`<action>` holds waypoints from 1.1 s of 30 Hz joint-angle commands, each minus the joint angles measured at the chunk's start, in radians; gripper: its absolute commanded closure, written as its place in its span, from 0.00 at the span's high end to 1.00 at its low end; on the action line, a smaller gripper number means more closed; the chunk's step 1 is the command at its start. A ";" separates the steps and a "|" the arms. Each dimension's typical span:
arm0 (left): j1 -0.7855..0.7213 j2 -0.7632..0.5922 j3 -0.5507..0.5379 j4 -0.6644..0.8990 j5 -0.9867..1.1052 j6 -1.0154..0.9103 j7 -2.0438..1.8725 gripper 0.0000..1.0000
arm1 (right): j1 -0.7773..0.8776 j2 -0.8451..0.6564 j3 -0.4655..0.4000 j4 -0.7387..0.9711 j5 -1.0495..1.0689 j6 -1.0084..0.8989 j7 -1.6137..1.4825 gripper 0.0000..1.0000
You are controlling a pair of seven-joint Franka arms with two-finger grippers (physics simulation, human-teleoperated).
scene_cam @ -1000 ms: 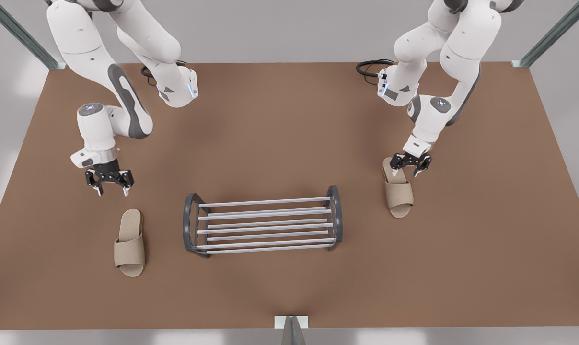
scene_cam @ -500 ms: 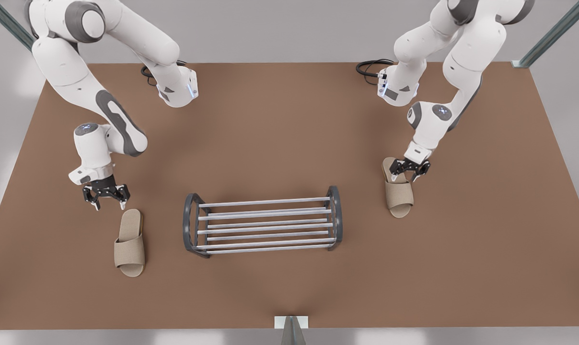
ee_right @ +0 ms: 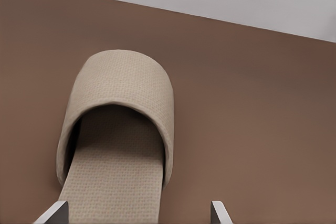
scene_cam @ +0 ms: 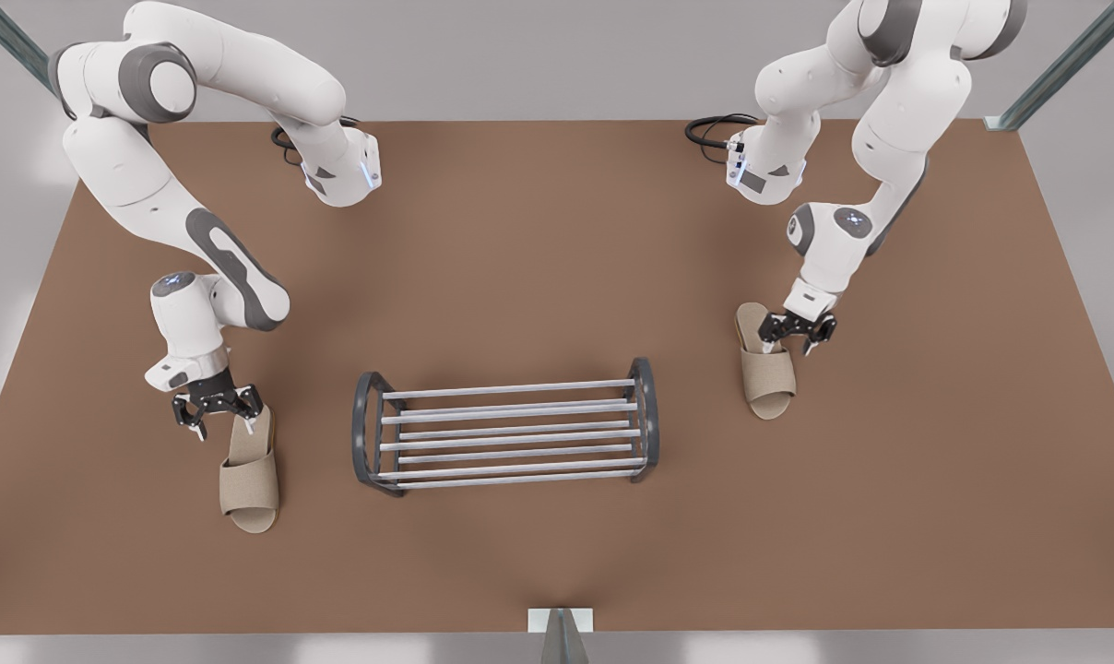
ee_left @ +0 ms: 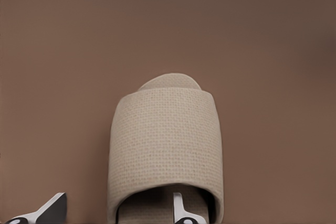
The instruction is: Place the right shoe on the shoe rack with the right arm, and place the left shoe on the shoe rack with the left arm
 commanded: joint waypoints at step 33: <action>-0.002 0.018 0.004 0.032 -0.001 0.014 0.041 0.21 | 0.013 0.134 0.000 0.157 -0.005 0.000 -0.046 1.00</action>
